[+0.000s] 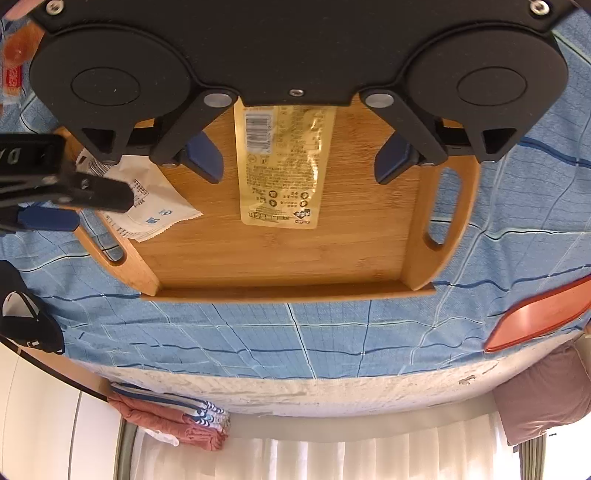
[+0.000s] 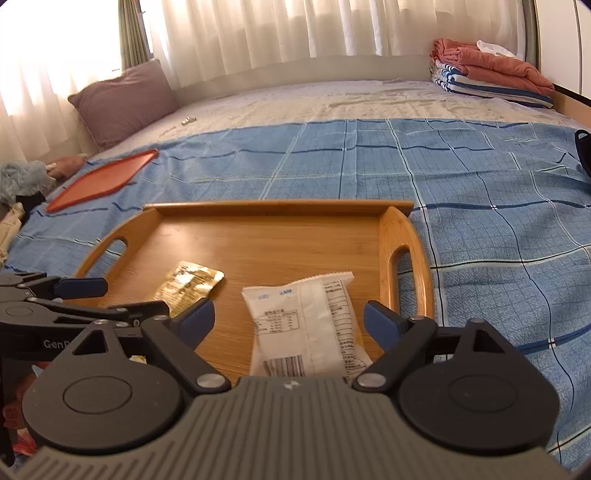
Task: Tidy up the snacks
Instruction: 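Carry both packets onto the wooden tray and open both tools, then move both tools back to the snack pile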
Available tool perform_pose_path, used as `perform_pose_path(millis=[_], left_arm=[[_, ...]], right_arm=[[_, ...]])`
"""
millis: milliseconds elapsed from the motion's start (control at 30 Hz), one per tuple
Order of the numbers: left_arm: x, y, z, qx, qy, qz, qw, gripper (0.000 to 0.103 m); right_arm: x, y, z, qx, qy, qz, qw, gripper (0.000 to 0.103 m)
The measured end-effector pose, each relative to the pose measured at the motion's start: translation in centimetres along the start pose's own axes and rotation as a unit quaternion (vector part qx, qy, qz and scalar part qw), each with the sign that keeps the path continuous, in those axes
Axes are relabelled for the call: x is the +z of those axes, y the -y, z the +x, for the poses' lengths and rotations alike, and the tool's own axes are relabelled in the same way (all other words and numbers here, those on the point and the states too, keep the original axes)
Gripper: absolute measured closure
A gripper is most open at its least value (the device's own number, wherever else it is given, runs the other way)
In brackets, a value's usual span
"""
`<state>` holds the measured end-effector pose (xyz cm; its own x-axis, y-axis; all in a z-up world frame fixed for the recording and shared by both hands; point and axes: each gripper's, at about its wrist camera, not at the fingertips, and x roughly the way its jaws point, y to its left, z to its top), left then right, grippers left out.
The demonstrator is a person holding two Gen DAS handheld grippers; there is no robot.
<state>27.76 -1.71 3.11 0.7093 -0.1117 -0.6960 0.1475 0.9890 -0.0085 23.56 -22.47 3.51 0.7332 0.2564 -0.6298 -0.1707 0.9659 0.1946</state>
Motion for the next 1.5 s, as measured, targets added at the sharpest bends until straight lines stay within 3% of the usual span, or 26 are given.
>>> perform_pose_path(millis=[733, 1233, 1500], left_arm=[[-3.3, -0.1, -9.3, -0.006, 0.037, 0.009, 0.9993, 0.011], [-9.7, 1.9, -16.6, -0.001, 0.051, 0.018, 0.9985, 0.009], [-13.3, 1.8, -18.6, 0.007, 0.050, 0.020, 0.9985, 0.008]], right_arm=[[-1.5, -3.2, -7.9, -0.001, 0.038, -0.034, 0.999, 0.003], [-9.0, -4.3, -13.6, 0.004, 0.050, -0.061, 0.997, 0.001], [-12.0, -4.7, -15.2, -0.016, 0.054, -0.082, 0.995, 0.001]])
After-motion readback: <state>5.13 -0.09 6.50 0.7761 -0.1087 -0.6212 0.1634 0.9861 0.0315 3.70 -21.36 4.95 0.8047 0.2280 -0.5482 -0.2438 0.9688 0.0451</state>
